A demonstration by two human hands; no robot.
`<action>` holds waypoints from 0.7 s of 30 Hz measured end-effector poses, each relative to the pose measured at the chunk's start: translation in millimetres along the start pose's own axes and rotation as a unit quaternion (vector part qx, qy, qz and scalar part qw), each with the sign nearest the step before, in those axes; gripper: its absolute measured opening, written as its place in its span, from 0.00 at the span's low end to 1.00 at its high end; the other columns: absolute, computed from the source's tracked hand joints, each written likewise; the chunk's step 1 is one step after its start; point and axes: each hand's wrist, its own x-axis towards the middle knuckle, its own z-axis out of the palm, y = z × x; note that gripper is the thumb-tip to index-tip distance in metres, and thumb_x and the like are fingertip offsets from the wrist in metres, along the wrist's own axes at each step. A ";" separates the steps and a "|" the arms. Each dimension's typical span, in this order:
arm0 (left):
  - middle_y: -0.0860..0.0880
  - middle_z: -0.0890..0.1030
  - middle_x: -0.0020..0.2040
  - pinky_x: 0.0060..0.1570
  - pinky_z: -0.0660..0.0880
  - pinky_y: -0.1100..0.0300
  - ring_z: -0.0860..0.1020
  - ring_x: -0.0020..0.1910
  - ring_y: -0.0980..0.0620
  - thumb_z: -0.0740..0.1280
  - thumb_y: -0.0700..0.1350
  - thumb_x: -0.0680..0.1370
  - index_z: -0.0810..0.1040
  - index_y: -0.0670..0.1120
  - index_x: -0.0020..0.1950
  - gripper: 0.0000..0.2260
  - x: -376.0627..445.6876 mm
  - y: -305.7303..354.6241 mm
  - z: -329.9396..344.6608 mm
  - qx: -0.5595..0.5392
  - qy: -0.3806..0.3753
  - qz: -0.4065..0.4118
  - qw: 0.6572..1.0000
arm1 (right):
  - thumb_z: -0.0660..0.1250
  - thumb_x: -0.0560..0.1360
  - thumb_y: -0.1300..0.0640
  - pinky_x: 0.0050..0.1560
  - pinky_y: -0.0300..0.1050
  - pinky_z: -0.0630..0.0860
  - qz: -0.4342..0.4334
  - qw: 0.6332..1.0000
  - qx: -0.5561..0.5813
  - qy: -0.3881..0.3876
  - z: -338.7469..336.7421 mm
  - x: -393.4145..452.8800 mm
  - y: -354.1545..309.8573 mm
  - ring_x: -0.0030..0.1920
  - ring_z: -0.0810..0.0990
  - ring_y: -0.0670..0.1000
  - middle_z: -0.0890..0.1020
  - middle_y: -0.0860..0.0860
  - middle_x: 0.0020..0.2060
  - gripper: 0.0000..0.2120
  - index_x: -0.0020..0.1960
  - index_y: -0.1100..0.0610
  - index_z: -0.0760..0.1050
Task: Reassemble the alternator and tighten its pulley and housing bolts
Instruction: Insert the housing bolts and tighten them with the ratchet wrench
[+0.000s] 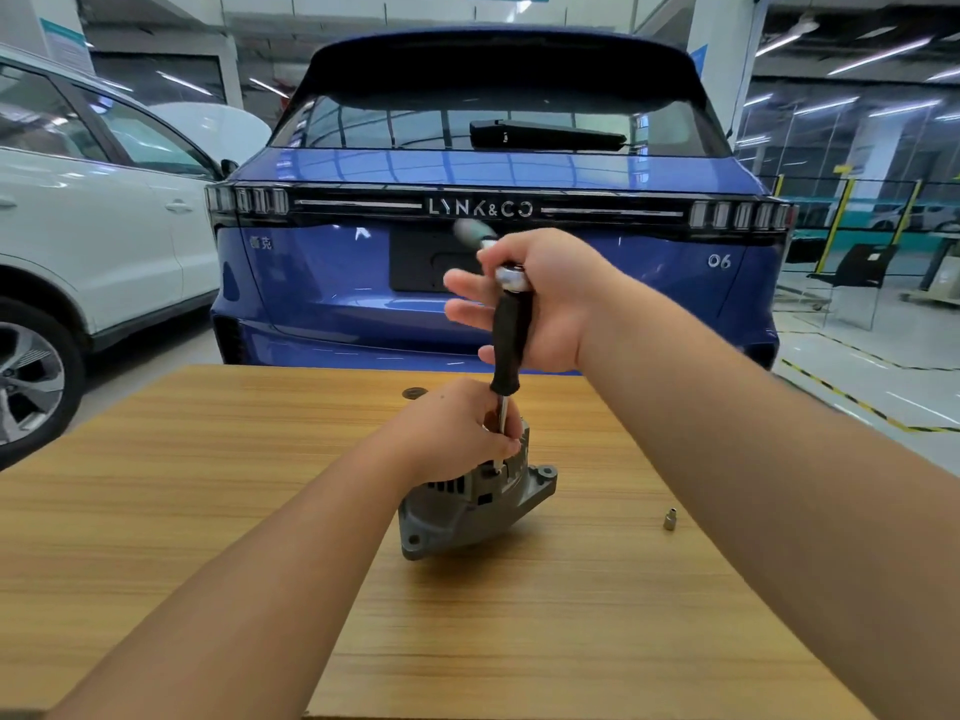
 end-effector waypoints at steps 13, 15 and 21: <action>0.59 0.81 0.43 0.42 0.72 0.62 0.79 0.45 0.60 0.73 0.48 0.79 0.79 0.58 0.44 0.07 3.1 -1.1 -0.7 0.024 0.009 0.010 1.000 | 0.63 0.78 0.66 0.46 0.52 0.76 -0.514 0.703 -0.451 0.195 -18.3 9.2 49.8 0.48 0.79 0.54 0.83 0.53 0.50 0.09 0.54 0.62 0.81; 0.58 0.82 0.44 0.42 0.72 0.62 0.79 0.45 0.59 0.72 0.48 0.79 0.79 0.58 0.45 0.06 2.9 0.7 -0.4 0.026 0.008 0.007 1.000 | 0.64 0.80 0.63 0.43 0.50 0.75 -0.493 0.720 -0.456 0.176 -18.1 8.7 49.9 0.45 0.77 0.51 0.80 0.51 0.51 0.08 0.57 0.61 0.79; 0.56 0.83 0.44 0.42 0.73 0.62 0.80 0.45 0.58 0.72 0.46 0.79 0.79 0.55 0.46 0.05 -0.6 4.4 -0.9 0.014 0.008 -0.001 1.000 | 0.58 0.81 0.45 0.52 0.35 0.70 -0.455 0.775 -0.424 0.114 -21.0 6.3 50.5 0.52 0.71 0.38 0.71 0.44 0.58 0.24 0.70 0.58 0.72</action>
